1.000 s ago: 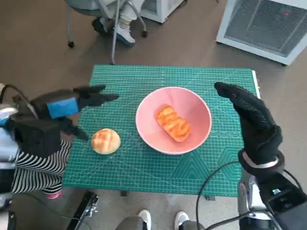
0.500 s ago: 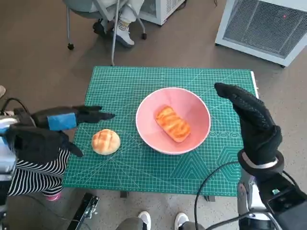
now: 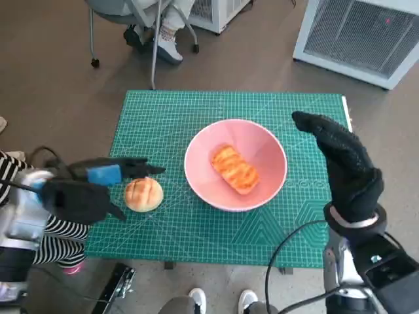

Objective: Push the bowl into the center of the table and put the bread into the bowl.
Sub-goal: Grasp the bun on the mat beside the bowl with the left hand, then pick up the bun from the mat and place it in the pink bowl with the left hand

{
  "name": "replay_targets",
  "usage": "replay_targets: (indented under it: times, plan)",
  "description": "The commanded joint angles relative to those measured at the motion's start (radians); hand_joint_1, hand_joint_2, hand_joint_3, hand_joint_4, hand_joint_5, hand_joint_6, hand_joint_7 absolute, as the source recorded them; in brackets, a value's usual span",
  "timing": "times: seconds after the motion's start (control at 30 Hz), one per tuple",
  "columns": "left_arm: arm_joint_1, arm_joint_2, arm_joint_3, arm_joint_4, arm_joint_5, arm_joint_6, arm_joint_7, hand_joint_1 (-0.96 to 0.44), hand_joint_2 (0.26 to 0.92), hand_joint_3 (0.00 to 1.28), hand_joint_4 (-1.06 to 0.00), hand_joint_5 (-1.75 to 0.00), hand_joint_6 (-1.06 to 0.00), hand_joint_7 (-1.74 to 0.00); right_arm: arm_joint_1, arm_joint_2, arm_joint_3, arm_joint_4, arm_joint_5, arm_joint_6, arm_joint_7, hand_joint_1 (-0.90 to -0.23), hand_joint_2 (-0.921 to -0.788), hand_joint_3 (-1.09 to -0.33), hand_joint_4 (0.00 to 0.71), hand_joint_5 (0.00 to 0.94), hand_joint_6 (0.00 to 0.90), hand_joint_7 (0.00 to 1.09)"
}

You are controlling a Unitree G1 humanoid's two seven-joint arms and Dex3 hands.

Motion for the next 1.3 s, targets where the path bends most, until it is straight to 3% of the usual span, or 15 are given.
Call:
replay_targets:
  times: [0.03, 0.1, 0.17, 0.23, 0.37, 0.57, 0.6, 0.63, 0.67, 0.73, 0.8, 0.93, 1.13, 1.3]
  plan:
    - [-0.015, -0.017, -0.020, 0.054, 0.042, -0.045, 0.056, -0.15, 0.721, 0.00, -0.30, -0.02, -0.39, -0.03, 0.005, -0.001, 0.002, 0.017, 0.015, 0.003, 0.011, -0.680, -0.921, -0.674, 0.128, 0.001, 0.019, 0.46]
    - [-0.017, -0.029, -0.032, 0.081, 0.072, -0.063, 0.103, -0.15, 0.721, 0.00, -0.30, -0.01, -0.39, -0.02, 0.006, -0.002, 0.002, 0.016, 0.015, 0.003, 0.012, -0.679, -0.921, -0.674, 0.128, 0.001, 0.019, 0.46]
    - [-0.022, -0.056, -0.073, 0.140, 0.167, -0.093, 0.229, -0.11, 0.732, 0.01, -0.40, -0.04, -0.46, -0.04, 0.012, -0.004, 0.001, 0.012, 0.020, 0.003, 0.017, -0.677, -0.921, -0.674, 0.128, 0.000, 0.019, 0.46]
    - [-0.029, -0.069, -0.099, 0.181, 0.224, -0.111, 0.299, -0.07, 0.759, 0.03, -0.62, -0.05, -0.61, -0.06, 0.015, -0.006, 0.000, 0.008, 0.022, 0.004, 0.019, -0.675, -0.921, -0.674, 0.128, 0.000, 0.020, 0.46]
    - [-0.051, -0.075, -0.129, 0.239, 0.275, -0.135, 0.368, -0.03, 0.783, 0.05, -0.85, -0.07, -0.78, -0.08, 0.013, -0.008, -0.001, 0.013, 0.025, 0.003, 0.022, -0.674, -0.921, -0.675, 0.128, 0.000, 0.020, 0.46]
    - [-0.084, -0.077, -0.172, 0.309, 0.345, -0.147, 0.449, -0.01, 0.806, 0.07, -1.01, -0.10, -0.92, -0.13, 0.017, -0.009, -0.001, 0.014, 0.029, 0.000, 0.026, -0.674, -0.921, -0.675, 0.128, 0.000, 0.020, 0.46]
    - [-0.090, -0.077, -0.176, 0.316, 0.349, -0.148, 0.455, -0.14, 0.847, 0.06, -1.04, -0.12, -0.85, -0.50, 0.016, -0.009, -0.001, 0.016, 0.029, -0.001, 0.026, -0.674, -0.921, -0.675, 0.127, 0.000, 0.020, 0.46]
    - [-0.094, -0.077, -0.179, 0.323, 0.352, -0.150, 0.460, -0.23, 0.874, 0.06, -1.06, -0.13, -0.80, -0.76, 0.016, -0.009, -0.001, 0.017, 0.030, -0.002, 0.026, -0.675, -0.921, -0.675, 0.127, 0.000, 0.020, 0.46]
    - [-0.098, -0.076, -0.182, 0.328, 0.354, -0.152, 0.464, -0.25, 0.883, 0.06, -1.06, -0.14, -0.78, -0.85, 0.016, -0.009, -0.002, 0.018, 0.030, -0.002, 0.027, -0.675, -0.921, -0.675, 0.127, 0.000, 0.020, 0.46]
    - [-0.105, -0.074, -0.186, 0.337, 0.356, -0.157, 0.472, -0.10, 0.903, 0.03, -0.91, -0.68, -0.70, -1.00, 0.017, -0.009, -0.002, 0.016, 0.031, -0.001, 0.027, -0.675, -0.921, -0.675, 0.127, 0.000, 0.019, 0.46]
    - [-0.111, -0.072, -0.188, 0.344, 0.354, -0.163, 0.478, -0.05, 0.911, 0.02, -0.85, -0.87, -0.67, -1.06, 0.016, -0.009, -0.002, 0.017, 0.031, 0.000, 0.026, -0.676, -0.921, -0.676, 0.126, 0.000, 0.019, 0.46]
    - [-0.121, -0.067, -0.183, 0.346, 0.339, -0.173, 0.482, -0.01, 0.912, 0.01, -0.82, -1.01, -0.67, -1.08, 0.015, -0.007, -0.001, 0.019, 0.030, 0.001, 0.025, -0.676, -0.921, -0.676, 0.126, 0.000, 0.019, 0.46]
    - [-0.125, -0.049, -0.147, 0.300, 0.296, -0.187, 0.475, 0.00, 0.909, 0.00, -0.82, -1.03, -0.69, -1.09, 0.014, -0.008, -0.002, 0.017, 0.031, 0.004, 0.025, -0.676, -0.921, -0.675, 0.126, 0.000, 0.019, 0.46]
    - [-0.097, -0.019, -0.071, 0.143, 0.202, -0.196, 0.435, 0.00, 0.901, 0.01, -0.84, -1.01, -0.68, -1.10, 0.011, -0.008, -0.003, 0.022, 0.034, 0.004, 0.026, -0.679, -0.921, -0.669, 0.125, 0.000, 0.019, 0.46]
